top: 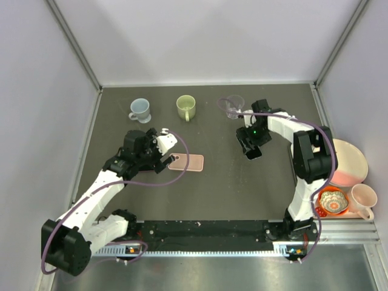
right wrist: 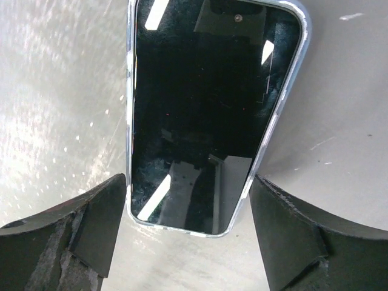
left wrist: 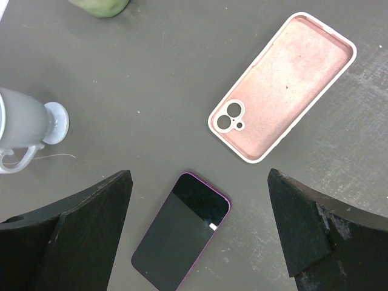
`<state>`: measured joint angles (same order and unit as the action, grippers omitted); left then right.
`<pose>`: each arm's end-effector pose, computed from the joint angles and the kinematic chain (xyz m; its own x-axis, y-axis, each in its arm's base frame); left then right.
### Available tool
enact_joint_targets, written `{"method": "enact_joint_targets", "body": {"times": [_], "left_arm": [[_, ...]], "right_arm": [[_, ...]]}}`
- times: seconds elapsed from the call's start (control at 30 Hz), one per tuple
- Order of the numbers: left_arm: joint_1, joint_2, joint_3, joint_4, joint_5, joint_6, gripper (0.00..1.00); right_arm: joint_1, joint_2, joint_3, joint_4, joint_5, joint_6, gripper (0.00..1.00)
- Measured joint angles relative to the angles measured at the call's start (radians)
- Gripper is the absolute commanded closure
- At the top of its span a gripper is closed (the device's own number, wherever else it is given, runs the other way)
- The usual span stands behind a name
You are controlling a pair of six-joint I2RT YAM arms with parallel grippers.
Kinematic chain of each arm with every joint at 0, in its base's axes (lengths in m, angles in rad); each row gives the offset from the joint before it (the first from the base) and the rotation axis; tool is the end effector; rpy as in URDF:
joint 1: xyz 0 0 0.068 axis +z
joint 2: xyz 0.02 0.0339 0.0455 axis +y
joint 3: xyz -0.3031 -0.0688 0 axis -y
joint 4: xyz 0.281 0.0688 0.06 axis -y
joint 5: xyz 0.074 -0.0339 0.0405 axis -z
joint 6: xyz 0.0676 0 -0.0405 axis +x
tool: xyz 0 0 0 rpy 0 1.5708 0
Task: Take the phone out of the phone case
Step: Pick up the phone at the center of the board.
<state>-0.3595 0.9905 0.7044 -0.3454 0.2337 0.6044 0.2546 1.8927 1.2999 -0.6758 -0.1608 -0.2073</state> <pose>0.2314 -0.1037 0.2627 -0.1608 0.6510 -0.7418 0.7396 0.5772 0.3462 0.4079 0.1174 0.1595 -0.8435 -0.4294 -0.3227 -0.4786 0.8736 0.0883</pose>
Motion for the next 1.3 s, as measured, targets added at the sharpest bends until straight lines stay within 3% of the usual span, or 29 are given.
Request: {"method": "enact_joint_targets", "body": {"times": [0.33,0.4,0.83,1.03,1.3], "left_arm": [[0.007,0.000,0.000,0.000,0.011,-0.001,0.01],[0.010,0.000,0.000,0.000,0.013,-0.001,0.01],[0.023,0.000,0.000,0.000,0.027,-0.001,0.01],[0.025,0.000,0.000,0.000,0.033,-0.001,0.01],[0.029,0.000,0.000,0.000,0.039,-0.002,0.01]], "right_arm": [[0.058,-0.001,0.006,-0.085,0.004,-0.201,0.08],[0.063,-0.001,0.012,-0.090,0.002,-0.181,0.04],[0.079,-0.001,0.022,0.011,0.067,0.002,0.04],[0.084,0.000,-0.002,0.046,0.087,0.038,0.07],[0.084,0.000,-0.016,0.064,0.100,0.060,0.19]]}}
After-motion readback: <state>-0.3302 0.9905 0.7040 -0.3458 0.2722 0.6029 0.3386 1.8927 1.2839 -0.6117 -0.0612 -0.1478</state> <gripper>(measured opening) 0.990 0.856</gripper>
